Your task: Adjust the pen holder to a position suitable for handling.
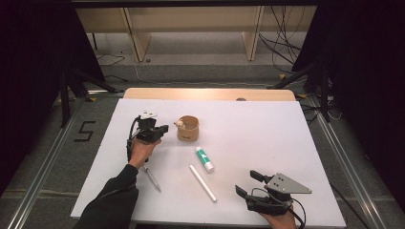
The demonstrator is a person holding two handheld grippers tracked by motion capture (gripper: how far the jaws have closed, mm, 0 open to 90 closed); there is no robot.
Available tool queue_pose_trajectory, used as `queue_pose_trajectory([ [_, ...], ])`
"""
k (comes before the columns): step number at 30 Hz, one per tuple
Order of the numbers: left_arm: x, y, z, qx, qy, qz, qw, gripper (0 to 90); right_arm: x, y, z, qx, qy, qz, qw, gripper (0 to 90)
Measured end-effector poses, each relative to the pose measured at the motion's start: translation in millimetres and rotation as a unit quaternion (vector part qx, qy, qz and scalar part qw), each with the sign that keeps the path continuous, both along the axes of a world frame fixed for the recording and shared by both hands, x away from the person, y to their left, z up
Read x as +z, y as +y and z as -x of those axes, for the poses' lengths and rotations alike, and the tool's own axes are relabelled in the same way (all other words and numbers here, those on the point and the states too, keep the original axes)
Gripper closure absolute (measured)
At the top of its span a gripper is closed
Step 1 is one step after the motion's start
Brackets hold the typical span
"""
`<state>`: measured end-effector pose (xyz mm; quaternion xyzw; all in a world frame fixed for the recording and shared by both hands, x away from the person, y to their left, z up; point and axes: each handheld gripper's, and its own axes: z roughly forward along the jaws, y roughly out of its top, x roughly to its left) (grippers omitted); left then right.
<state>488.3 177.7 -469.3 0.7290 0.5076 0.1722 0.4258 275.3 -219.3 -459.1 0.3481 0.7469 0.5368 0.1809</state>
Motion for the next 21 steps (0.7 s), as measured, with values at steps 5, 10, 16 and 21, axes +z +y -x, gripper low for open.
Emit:
queue_pose_trajectory([
  [5, -1.8, -8.0, -6.7, -0.005, 0.006, 0.001, 1.0, 89.0, -0.8, 0.0, -0.5, 0.0, 0.001, 0.0, 1.0, 27.1],
  [10, -4.2, -15.1, -10.8, -0.011, 0.015, 0.011, 0.9998, 89.0, -1.1, 0.4, 0.1, 0.002, 0.001, 0.001, 1.0, 27.2],
  [16, -6.0, -23.9, -11.4, -0.022, 0.023, 0.008, 0.9995, 89.0, -1.4, 0.5, -0.1, 0.002, 0.001, 0.001, 1.0, 27.2],
  [21, -6.2, -26.2, -12.5, -0.009, 0.032, 0.021, 0.9992, 89.1, -1.9, 1.3, -0.9, 0.004, 0.004, 0.003, 1.0, 27.2],
])
